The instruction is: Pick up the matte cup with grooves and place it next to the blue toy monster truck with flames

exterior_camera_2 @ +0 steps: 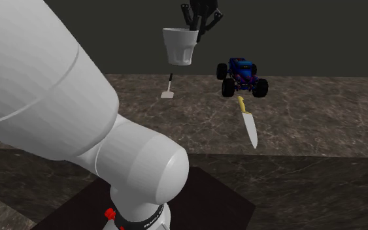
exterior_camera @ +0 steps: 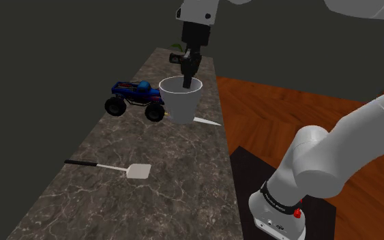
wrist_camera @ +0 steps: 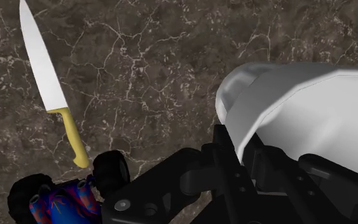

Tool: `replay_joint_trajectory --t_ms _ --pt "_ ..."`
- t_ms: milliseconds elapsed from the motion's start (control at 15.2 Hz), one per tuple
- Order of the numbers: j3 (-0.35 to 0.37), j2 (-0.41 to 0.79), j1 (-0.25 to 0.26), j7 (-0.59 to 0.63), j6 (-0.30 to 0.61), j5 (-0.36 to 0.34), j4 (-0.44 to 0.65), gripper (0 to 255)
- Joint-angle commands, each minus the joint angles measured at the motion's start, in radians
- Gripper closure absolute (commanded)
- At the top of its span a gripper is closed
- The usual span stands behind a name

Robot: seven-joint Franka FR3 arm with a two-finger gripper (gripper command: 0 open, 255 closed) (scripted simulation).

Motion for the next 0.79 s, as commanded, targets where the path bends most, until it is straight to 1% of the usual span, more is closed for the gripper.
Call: replay_joint_trajectory --t_ms 0,396,594,726 --pt "-0.002 0.098 0.000 -0.002 0.006 -0.001 0.093 255" --pt "0.001 0.347 0.002 0.007 -0.020 -0.003 0.368 255" --pt "0.002 0.481 0.003 0.015 -0.054 -0.004 0.538 255" --pt "0.002 0.578 0.003 0.021 -0.088 -0.005 0.669 255"
